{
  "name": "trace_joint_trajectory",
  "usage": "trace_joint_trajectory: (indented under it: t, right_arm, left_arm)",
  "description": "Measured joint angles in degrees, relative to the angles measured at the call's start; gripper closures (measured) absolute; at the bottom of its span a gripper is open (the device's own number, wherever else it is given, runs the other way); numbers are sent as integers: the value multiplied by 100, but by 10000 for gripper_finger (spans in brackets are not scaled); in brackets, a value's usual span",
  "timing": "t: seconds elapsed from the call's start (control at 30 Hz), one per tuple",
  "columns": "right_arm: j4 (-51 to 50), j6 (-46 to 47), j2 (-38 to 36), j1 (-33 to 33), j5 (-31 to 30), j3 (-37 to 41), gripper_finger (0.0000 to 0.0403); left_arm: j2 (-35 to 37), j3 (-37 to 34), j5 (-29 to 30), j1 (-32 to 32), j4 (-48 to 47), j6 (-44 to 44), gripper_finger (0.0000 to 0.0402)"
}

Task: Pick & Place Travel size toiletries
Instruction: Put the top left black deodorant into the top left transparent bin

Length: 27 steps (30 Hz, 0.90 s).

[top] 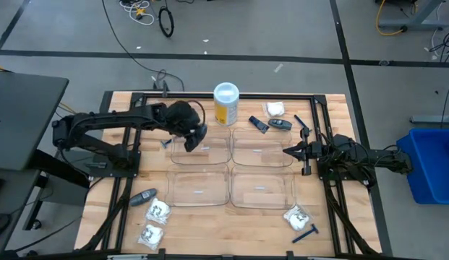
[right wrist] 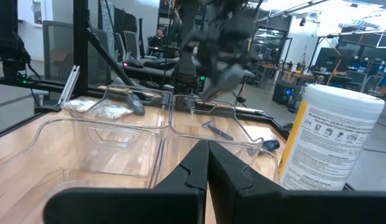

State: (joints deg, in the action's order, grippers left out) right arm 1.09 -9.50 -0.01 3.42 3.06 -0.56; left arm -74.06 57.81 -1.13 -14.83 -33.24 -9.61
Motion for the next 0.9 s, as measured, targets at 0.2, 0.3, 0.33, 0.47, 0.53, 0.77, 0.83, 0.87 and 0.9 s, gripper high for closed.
trace_joint_trajectory:
  t: [0.2, 0.3, 0.33, 0.47, 0.53, 0.77, 0.83, 0.87, 0.9]
  right_arm:
    - [-1, 0, 0, 0, 4, -2, 390]
    - [-1, 0, 0, -1, 5, -1, 390]
    - [-1, 1, 0, -2, 5, -1, 390]
    - [-1, 0, 0, -2, 7, 0, 390]
    - [-1, 0, 0, -2, 10, 0, 390]
    - [-1, 0, 0, -2, 11, 0, 390]
    - [0, 0, 0, -2, 12, 0, 390]
    - [-1, 0, 0, -2, 10, -1, 390]
    - [-1, 0, 0, 0, 7, -2, 390]
  left_arm:
    - [-355, 3, 36, 2, -217, 389, 175]
    - [-542, 4, 29, 2, -298, 475, 174]
    - [-596, 4, 11, 5, -312, 542, 173]
    - [-835, 3, 36, 52, -422, 786, 174]
    - [-940, 4, 37, 72, -450, 872, 174]
    - [-1275, -1, 119, 108, -713, 1032, 173]
    - [-1376, 6, 153, 131, -662, 1051, 174]
    - [-1417, 4, 150, 131, -680, 1051, 173]
    - [-1458, 1, 151, 133, -732, 1049, 173]
